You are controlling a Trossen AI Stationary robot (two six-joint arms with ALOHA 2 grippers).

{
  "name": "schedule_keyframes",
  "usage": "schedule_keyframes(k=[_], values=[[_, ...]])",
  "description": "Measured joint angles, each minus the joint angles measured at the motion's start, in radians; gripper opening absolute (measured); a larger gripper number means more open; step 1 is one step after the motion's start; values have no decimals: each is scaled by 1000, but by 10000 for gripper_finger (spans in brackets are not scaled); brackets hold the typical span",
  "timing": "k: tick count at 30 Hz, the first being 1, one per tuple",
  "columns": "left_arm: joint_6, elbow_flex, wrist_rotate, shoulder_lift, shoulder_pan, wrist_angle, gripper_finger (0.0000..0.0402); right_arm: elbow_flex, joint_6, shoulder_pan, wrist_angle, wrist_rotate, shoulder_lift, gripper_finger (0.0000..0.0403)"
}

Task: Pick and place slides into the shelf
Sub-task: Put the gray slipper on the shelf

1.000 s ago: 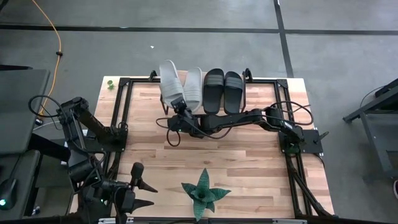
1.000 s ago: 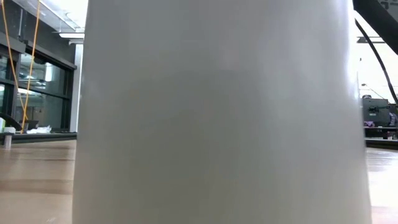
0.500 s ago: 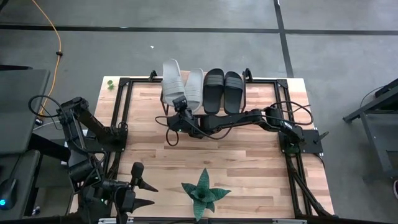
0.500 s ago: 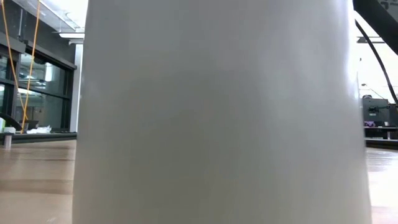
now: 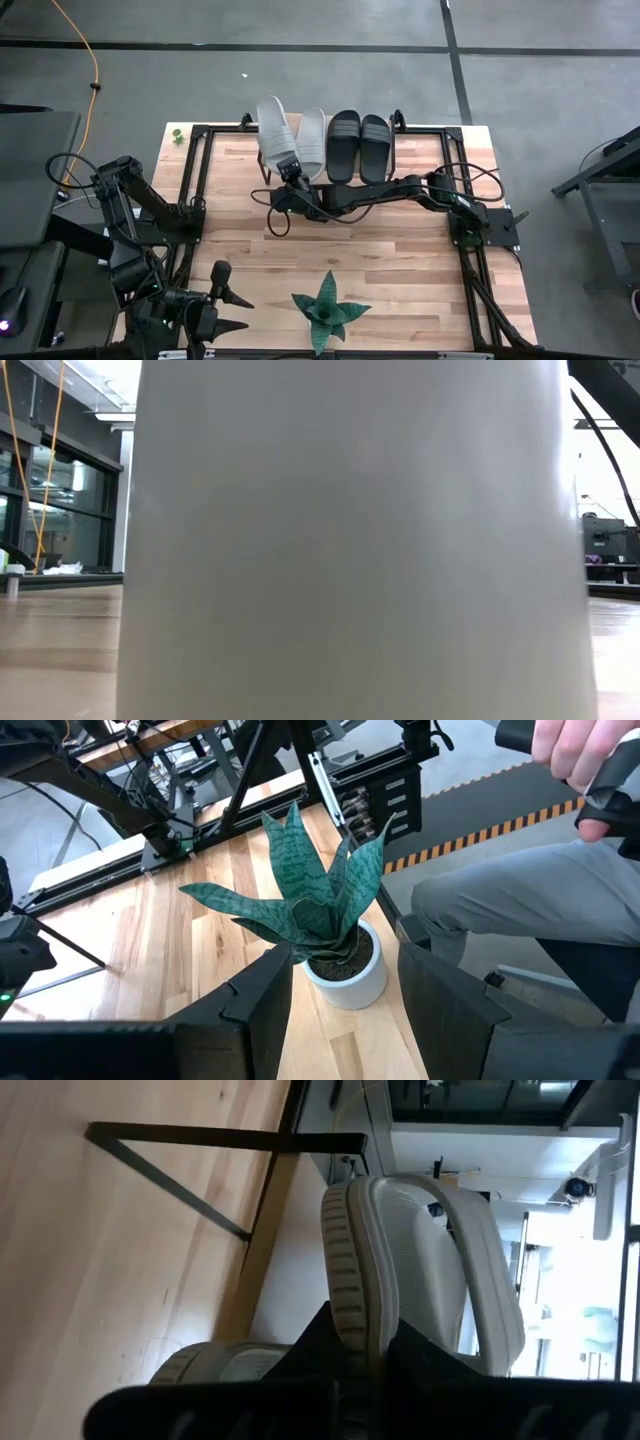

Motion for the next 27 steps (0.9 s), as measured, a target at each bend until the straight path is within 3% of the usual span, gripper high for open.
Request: schedule_keyframes(k=[8,27], values=[[0,0,0,0,0,0,170,2,46,1,-2,94,1,3],[-3,0,0,0,0,0,170,187,242,18,-304,71,3,3]])
